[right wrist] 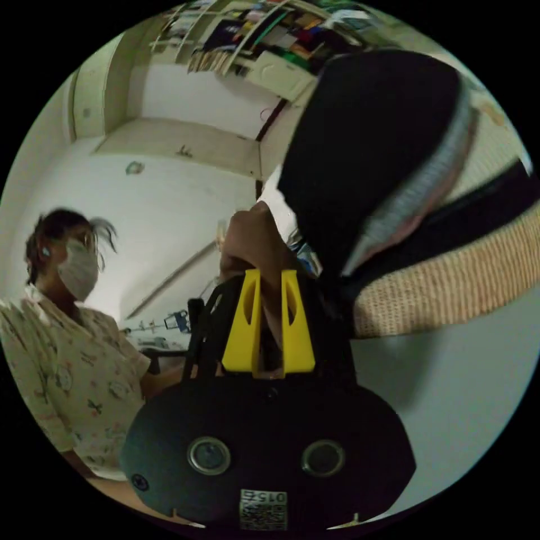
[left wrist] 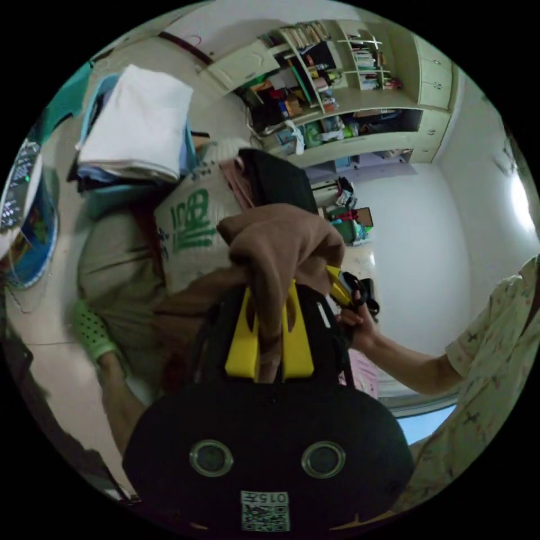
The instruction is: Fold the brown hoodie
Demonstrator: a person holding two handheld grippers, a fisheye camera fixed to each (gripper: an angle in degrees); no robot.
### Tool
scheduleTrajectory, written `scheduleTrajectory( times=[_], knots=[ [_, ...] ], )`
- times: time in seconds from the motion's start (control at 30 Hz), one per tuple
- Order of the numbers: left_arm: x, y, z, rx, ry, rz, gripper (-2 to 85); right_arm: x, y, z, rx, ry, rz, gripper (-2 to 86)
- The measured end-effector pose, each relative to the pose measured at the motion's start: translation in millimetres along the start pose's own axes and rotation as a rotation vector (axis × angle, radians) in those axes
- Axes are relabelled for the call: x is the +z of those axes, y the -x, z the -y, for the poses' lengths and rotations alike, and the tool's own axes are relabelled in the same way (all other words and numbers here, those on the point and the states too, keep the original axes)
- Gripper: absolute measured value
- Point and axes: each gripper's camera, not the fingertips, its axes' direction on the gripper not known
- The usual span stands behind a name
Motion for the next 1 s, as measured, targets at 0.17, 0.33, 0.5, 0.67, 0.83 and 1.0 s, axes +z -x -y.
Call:
scheduleTrajectory(
  times=[0.17,0.33,0.5,0.67,0.83,1.0],
  knots=[
    [-70,48,30,0.010,-0.079,0.095,5.2,153,69,43,-0.253,0.208,-0.087,6.2],
    [-100,88,73,0.073,-0.116,0.112,5.2,273,79,97,-0.332,0.270,-0.078,6.2],
    [-86,145,142,0.089,-0.147,0.119,5.0,385,70,174,-0.357,0.289,-0.135,6.3],
    [-36,238,245,-0.017,-0.308,0.265,7.2,549,37,311,-0.373,0.209,-0.402,6.3],
    [6,262,317,-0.002,-0.391,0.605,10.0,569,52,352,-0.495,-0.060,-0.385,8.8],
    [69,265,285,0.223,-0.285,0.387,8.8,550,-25,347,-0.342,-0.183,-0.758,11.2]
  ],
)
